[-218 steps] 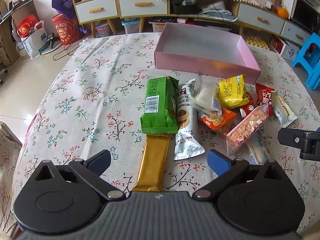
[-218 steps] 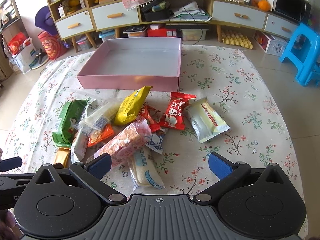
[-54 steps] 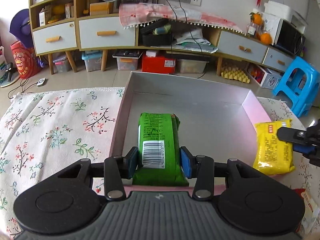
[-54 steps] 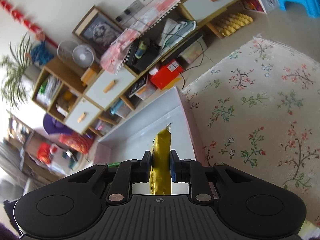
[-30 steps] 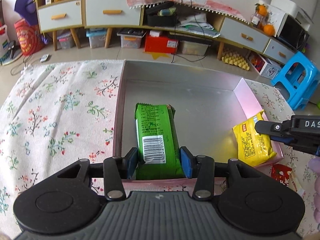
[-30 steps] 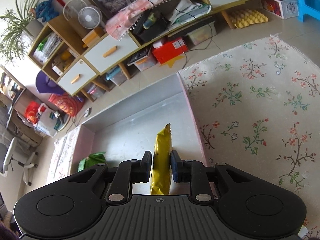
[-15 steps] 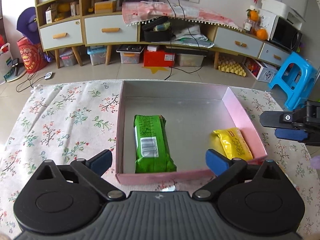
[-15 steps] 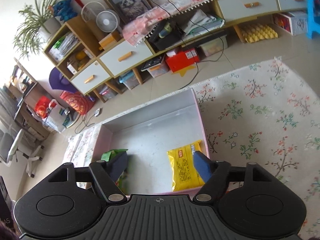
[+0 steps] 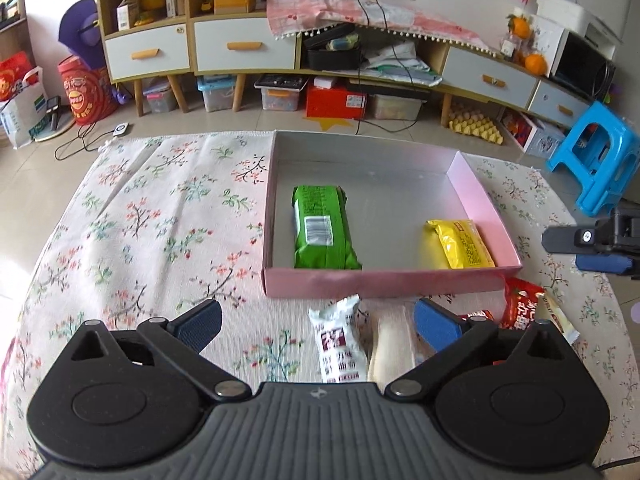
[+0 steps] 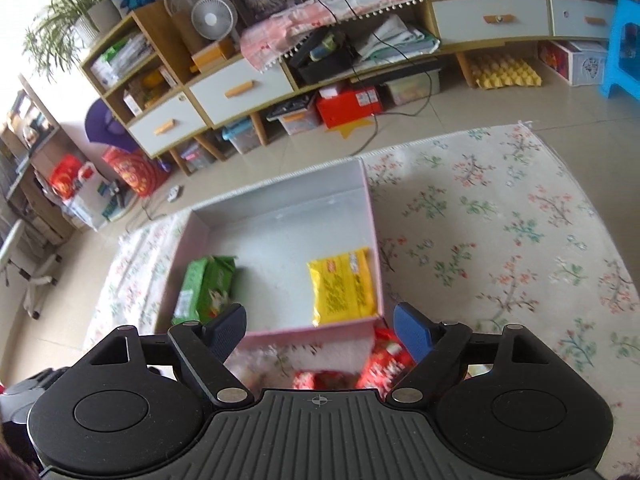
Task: Organize snacks
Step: 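Lower the left tool onto a red candy packet while the right tool grasps another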
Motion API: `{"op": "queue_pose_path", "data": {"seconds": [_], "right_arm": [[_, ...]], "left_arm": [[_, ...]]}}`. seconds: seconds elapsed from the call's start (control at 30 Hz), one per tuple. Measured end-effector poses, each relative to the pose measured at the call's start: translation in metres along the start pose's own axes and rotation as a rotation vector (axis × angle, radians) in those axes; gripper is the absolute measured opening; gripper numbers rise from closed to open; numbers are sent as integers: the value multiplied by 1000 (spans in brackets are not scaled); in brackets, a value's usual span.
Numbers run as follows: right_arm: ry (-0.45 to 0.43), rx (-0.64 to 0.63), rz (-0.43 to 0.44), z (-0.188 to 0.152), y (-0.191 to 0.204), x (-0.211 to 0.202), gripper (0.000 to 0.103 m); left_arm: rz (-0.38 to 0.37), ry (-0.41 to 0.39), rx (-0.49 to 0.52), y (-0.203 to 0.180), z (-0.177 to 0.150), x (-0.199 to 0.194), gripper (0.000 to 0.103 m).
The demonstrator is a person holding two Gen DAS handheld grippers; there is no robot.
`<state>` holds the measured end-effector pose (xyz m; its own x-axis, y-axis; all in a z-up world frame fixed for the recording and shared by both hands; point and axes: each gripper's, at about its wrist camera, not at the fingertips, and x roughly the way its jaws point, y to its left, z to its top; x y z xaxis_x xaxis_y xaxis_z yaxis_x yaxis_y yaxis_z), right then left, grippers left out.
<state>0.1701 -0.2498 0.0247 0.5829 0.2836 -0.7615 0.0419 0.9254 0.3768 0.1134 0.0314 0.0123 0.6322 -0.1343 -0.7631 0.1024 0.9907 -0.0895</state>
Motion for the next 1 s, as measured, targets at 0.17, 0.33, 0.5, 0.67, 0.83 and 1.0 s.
{"op": "queue_pose_path", "data": {"seconds": [0.17, 0.33, 0.5, 0.67, 0.83, 1.0], "right_arm": [[66, 50, -34, -12, -14, 1, 83], [103, 100, -91, -18, -28, 5, 83], [158, 155, -109, -22, -40, 16, 83], [164, 173, -129, -20, -45, 21, 83], [166, 213, -134, -17, -53, 27, 83], [164, 254, -140, -16, -62, 32, 83]], "left_arm": [[17, 6, 2, -1, -7, -1, 103], [-11, 14, -14, -9, -8, 0, 103], [-54, 45, -24, -25, -8, 9, 102], [-76, 67, -29, -45, -6, 22, 98], [-140, 102, -45, -63, -2, 36, 79], [-215, 163, -104, -70, -3, 52, 61]]}}
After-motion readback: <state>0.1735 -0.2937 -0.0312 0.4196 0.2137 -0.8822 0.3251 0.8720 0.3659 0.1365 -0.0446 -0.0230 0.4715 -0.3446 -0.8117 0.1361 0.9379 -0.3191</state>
